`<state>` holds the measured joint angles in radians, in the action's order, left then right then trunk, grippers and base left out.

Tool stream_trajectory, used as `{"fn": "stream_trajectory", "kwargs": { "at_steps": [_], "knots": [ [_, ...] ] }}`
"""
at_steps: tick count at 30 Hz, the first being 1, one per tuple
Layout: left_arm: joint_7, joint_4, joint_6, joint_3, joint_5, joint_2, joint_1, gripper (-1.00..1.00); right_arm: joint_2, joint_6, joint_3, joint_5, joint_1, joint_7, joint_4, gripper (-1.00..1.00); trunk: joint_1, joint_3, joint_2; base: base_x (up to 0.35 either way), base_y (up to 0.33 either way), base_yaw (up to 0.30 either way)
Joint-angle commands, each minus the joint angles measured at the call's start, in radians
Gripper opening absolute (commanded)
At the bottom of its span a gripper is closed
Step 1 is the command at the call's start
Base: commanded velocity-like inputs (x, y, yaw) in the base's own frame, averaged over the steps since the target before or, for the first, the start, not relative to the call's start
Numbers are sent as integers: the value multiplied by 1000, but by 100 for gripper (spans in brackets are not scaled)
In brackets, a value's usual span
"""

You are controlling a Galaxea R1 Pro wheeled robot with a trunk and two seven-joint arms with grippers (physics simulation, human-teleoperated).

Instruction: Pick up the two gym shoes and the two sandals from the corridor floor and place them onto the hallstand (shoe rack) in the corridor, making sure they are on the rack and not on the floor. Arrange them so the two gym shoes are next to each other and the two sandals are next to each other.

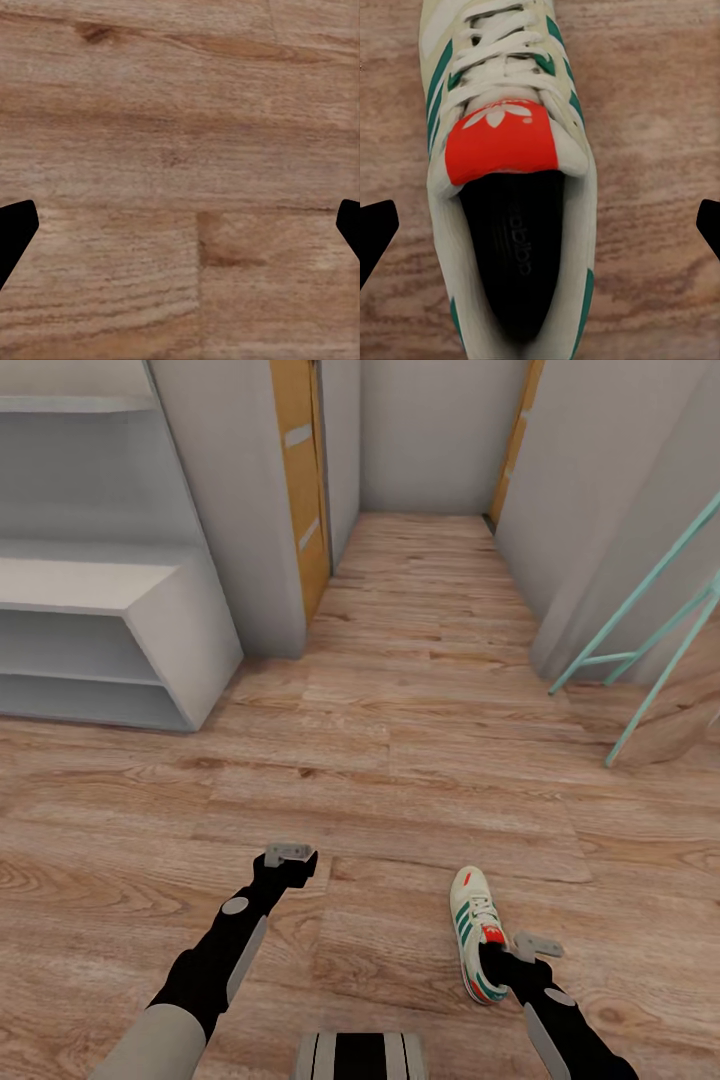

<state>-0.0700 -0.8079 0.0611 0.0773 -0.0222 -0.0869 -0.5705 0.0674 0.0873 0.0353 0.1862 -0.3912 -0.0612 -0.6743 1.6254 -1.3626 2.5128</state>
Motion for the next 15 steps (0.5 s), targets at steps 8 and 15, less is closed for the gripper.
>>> {"fn": "stream_trajectory", "kwargs": {
  "at_steps": [8,15],
  "knots": [
    [-5,-2,7,-1,-2,-1,0,100,0,3,-4,8,0,-2,1,100,3,-35,2,0,0,37],
    [-5,-2,6,-1,-2,-1,0,100,0,3,-4,7,0,-2,1,100,3,-41,2,0,0,114]
  ]
}}
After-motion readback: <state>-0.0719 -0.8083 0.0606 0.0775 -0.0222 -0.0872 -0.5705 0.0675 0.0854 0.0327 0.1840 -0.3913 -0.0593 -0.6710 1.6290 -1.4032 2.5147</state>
